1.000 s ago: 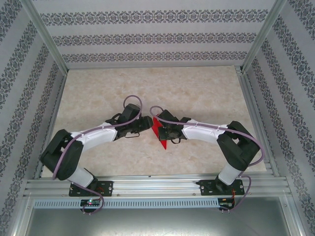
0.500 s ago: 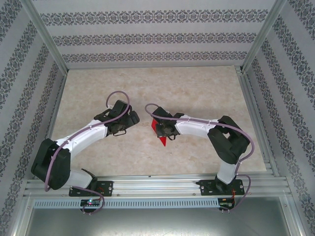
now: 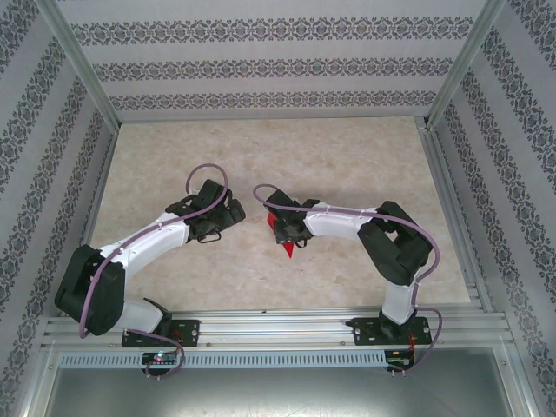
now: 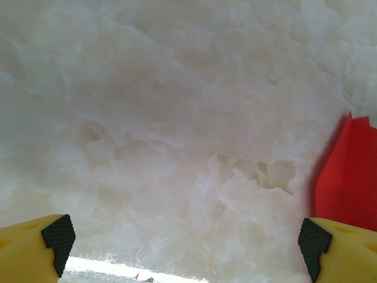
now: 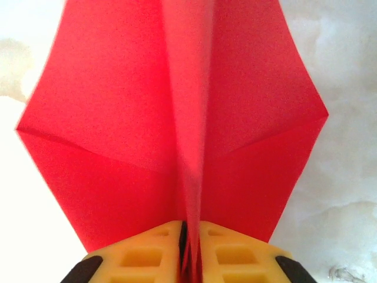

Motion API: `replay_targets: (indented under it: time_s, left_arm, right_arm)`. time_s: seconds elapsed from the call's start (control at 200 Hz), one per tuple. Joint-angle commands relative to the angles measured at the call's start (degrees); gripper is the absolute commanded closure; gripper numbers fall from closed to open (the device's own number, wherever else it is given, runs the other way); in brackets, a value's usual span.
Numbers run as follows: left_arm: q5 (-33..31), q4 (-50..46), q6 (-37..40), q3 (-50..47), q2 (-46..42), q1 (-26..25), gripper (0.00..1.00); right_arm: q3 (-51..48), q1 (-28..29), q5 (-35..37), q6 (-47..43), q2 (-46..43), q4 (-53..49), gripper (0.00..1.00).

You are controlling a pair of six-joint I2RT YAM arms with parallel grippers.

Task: Fold a paper plane with a square sheet of paper (pick it up from the middle)
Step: Move a paper plane to the center of the table.

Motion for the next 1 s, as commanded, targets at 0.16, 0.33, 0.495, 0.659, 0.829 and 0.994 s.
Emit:
replay_targets:
  time_s: [0.16,0.33,0.495,0.659,0.829,0.994]
  left_arm:
    - [-1.25,-3.93,-0.23,-0.51,-0.32,0.65,0.0]
    - [-1.92,-4.66,-0.34,-0.88,-1.21,0.7,0.0]
    - [-1.92,-5.26,-0.07,-1.11,-1.37,0.7,0.0]
    - [-1.57,-4.98,0.06,-1.15,-0.69,0.7,0.0]
    - [-0.51,-3.96,1.34,-0.79,0.65,0.7,0.0]
    - [-0.42,-3.77,1.85,-0.67,1.34,0.7,0.0]
  right_arm:
    - [3.98,-2.33,2.52,-1.46,3.69,-2.85,0.93]
    - [14.31,-5.87,1.81,-5.98,5.71,-3.95,0.93]
    - [22.1,-8.15,0.74,-8.29,11.33,-5.35,0.93]
    - [27.25,-9.5,0.12,-9.93,15.18,-7.2,0.9]
    - [30.28,-9.86,-1.09,-9.76,19.02,-10.36,0.88]
    - [31.14,-9.89,-0.52,-8.85,21.02,-11.42,0.85]
